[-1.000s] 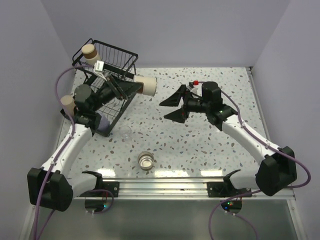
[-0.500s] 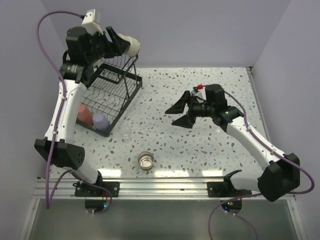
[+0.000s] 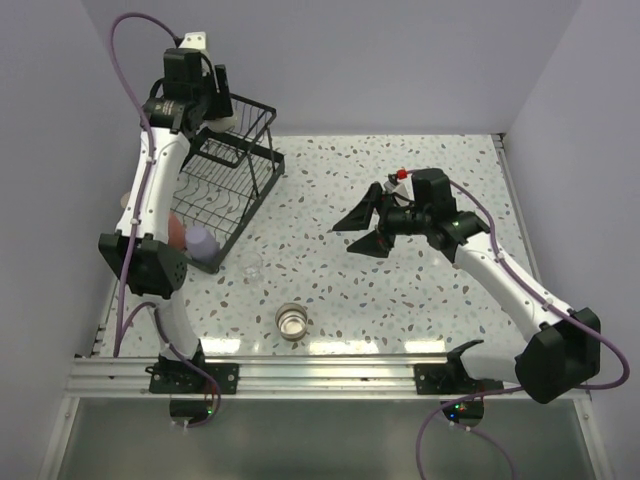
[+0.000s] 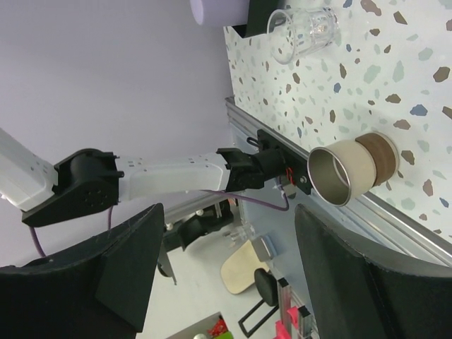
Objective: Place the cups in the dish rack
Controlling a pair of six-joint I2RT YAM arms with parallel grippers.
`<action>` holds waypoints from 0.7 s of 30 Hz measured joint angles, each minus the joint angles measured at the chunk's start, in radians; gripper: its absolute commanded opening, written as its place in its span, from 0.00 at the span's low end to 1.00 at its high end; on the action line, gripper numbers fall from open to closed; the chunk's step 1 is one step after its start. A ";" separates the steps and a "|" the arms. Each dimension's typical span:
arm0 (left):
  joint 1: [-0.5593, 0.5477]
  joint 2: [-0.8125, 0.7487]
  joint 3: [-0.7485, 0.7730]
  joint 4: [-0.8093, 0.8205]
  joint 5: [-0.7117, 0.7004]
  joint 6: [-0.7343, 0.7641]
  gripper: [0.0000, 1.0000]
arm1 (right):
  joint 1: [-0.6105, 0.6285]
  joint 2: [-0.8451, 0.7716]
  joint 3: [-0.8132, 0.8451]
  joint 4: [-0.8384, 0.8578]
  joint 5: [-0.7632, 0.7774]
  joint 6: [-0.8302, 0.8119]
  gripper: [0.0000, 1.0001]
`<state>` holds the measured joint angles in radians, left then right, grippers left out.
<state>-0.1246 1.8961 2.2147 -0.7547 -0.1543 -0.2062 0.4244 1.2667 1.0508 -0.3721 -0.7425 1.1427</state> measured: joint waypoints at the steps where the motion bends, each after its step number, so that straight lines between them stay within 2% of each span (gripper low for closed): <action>1: 0.000 0.010 0.000 -0.009 -0.018 0.006 0.00 | 0.000 0.000 0.002 -0.004 0.000 -0.003 0.77; 11: 0.001 0.040 0.002 -0.024 -0.108 0.034 0.00 | 0.000 0.000 0.017 -0.026 0.000 -0.028 0.77; 21: 0.015 0.152 0.029 -0.020 -0.135 0.034 0.00 | -0.011 0.002 0.017 -0.028 0.000 -0.037 0.76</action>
<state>-0.1093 2.0480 2.2433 -0.7746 -0.2897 -0.1726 0.4129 1.2686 1.0676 -0.4004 -0.7425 1.1057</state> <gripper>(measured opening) 0.705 0.764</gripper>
